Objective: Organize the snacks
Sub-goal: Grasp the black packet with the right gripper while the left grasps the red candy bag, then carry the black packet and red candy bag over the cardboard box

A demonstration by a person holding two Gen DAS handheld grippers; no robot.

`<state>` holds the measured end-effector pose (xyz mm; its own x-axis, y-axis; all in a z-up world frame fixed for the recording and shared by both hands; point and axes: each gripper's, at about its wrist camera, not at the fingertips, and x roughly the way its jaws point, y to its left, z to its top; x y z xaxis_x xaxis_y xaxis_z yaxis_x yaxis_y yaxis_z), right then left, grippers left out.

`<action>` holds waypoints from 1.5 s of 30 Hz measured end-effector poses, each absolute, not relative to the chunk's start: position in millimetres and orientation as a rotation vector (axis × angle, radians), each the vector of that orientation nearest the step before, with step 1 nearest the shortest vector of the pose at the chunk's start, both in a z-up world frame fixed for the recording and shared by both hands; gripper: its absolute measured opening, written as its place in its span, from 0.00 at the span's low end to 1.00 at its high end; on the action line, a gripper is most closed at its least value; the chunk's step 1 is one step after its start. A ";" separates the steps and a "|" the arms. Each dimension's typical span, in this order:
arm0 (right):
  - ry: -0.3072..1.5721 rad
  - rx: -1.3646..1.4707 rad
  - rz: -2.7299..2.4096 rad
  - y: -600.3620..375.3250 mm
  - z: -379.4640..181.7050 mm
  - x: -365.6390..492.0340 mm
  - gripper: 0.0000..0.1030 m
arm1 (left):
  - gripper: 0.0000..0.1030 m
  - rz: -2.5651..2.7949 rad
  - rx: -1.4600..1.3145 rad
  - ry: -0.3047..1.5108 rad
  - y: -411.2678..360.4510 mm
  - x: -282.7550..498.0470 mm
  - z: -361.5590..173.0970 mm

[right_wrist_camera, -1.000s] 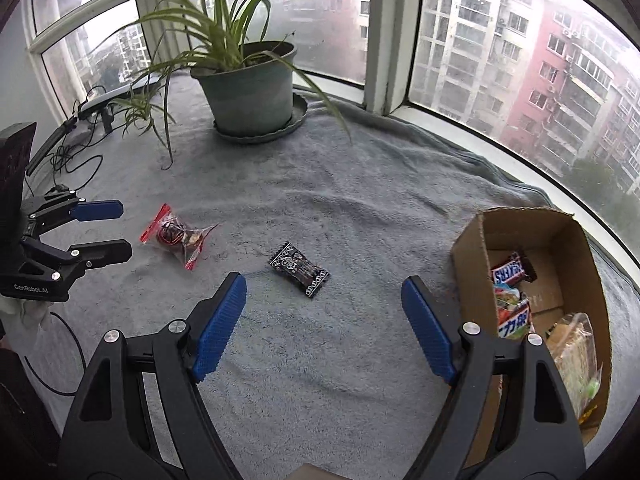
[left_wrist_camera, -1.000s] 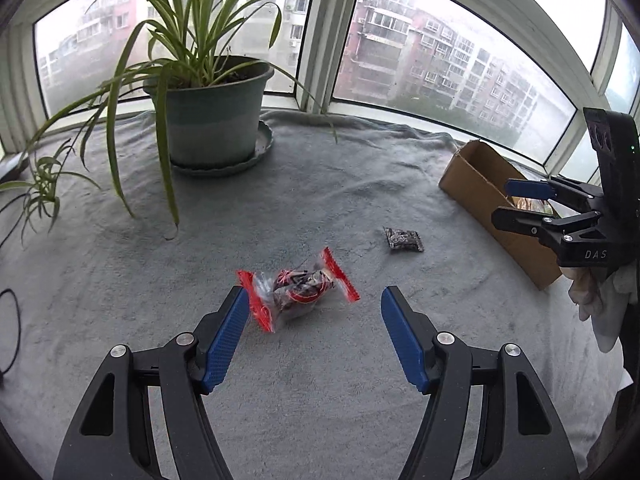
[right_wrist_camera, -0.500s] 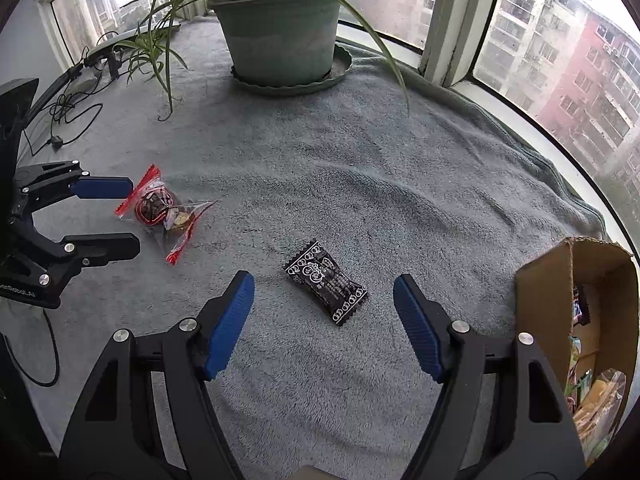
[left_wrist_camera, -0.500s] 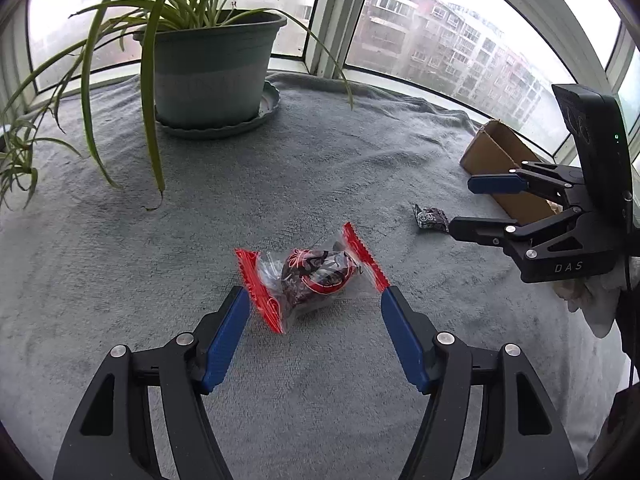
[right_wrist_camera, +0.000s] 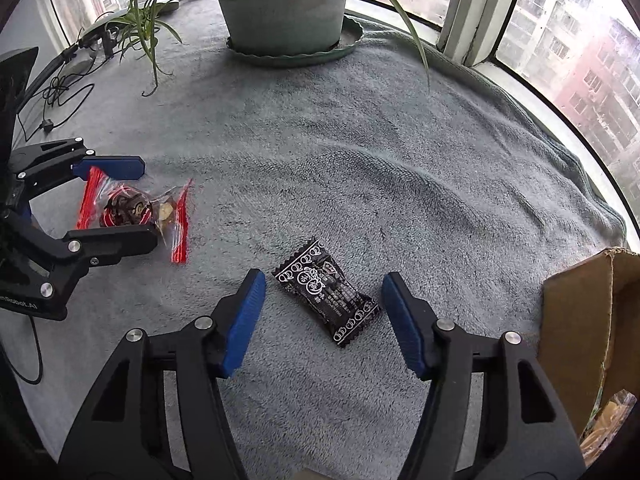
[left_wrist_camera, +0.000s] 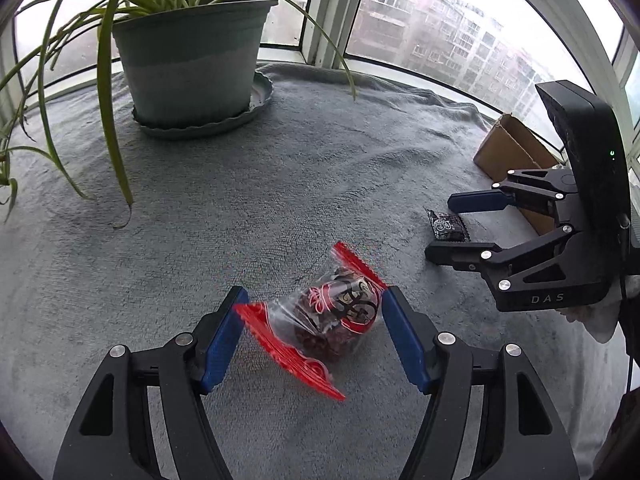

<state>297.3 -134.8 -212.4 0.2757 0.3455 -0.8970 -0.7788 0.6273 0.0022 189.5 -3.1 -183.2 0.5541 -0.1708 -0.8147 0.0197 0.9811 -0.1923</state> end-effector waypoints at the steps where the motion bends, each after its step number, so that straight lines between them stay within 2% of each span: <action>1: 1.033 -0.492 0.795 -135.3 -212.0 297.7 0.53 | 0.67 -0.112 -0.163 0.974 -4.2 189.9 -183.9; 4: 1.037 -0.474 0.799 -138.3 -210.2 300.4 0.39 | 0.67 -0.126 -0.162 0.978 -7.4 190.5 -185.4; 5: 1.039 -0.471 0.799 -139.2 -209.7 301.2 0.35 | 0.64 -0.123 -0.150 0.969 -8.8 189.3 -184.9; 6: 1.040 -0.470 0.797 -140.2 -209.6 302.0 0.32 | 0.56 -0.127 -0.142 0.961 -10.6 188.8 -184.6; 8: 1.040 -0.467 0.793 -141.9 -209.3 302.5 0.30 | 0.45 -0.140 -0.133 0.966 -12.3 187.4 -185.1; 14: 1.032 -0.459 0.776 -144.2 -208.2 298.1 0.27 | 0.34 -0.132 -0.125 0.946 -12.5 185.4 -183.4; 24: 1.015 -0.374 0.769 -156.7 -197.2 292.0 0.26 | 0.33 -0.116 -0.134 0.913 -8.0 180.4 -174.2; 45: 0.815 -0.186 0.647 -247.5 -98.1 269.9 0.26 | 0.33 -0.234 -0.083 0.769 -54.3 182.4 -101.9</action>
